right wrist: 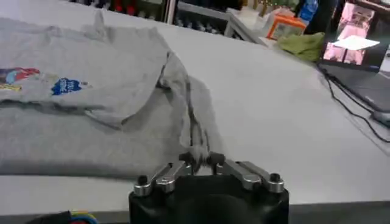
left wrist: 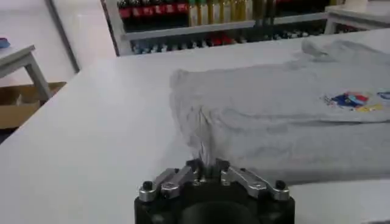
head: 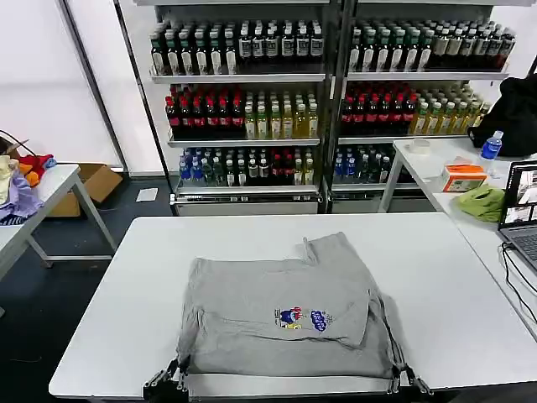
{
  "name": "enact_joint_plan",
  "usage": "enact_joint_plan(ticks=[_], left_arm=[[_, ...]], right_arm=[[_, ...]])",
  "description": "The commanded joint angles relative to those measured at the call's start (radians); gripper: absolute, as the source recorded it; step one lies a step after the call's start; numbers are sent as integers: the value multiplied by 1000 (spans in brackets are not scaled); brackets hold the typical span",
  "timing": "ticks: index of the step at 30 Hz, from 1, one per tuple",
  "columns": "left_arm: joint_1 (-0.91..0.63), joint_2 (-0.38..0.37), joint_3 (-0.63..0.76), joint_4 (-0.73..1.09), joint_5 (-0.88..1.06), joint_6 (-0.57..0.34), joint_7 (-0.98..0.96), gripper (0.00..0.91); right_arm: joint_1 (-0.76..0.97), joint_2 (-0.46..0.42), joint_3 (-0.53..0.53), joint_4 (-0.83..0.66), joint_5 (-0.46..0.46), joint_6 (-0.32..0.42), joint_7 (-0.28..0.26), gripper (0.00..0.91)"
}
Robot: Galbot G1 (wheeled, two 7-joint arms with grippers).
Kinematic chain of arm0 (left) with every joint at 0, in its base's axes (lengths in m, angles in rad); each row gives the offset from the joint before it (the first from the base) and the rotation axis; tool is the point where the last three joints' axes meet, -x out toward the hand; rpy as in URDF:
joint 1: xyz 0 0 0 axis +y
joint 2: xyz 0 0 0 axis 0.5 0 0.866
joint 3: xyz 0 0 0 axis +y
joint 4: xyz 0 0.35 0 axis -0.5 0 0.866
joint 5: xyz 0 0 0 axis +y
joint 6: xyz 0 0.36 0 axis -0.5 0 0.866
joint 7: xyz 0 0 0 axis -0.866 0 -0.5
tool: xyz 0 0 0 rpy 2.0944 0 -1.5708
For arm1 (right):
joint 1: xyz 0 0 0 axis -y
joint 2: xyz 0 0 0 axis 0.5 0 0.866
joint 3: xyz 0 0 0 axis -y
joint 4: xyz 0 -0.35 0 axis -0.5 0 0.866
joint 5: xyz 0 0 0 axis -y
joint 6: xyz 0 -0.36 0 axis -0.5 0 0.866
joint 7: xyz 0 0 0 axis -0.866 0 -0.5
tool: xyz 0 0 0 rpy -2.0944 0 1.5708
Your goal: Fold and organize the clothes.
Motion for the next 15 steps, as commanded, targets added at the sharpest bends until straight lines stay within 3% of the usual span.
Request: enact_joint_plan(ticks=[1, 8, 15], left_arm=[[-32, -23, 4, -56, -20, 5, -3, 907], [-157, -23, -24, -12, -93, 49, -6, 907], [-240, -5, -28, 55, -108, 77, -3, 907]], right_arm=[[40, 13, 6, 14, -33, -1, -32, 907], [216, 52, -9, -98, -57, -43, -71, 907], [349, 73, -22, -197, -56, -47, -71, 907]])
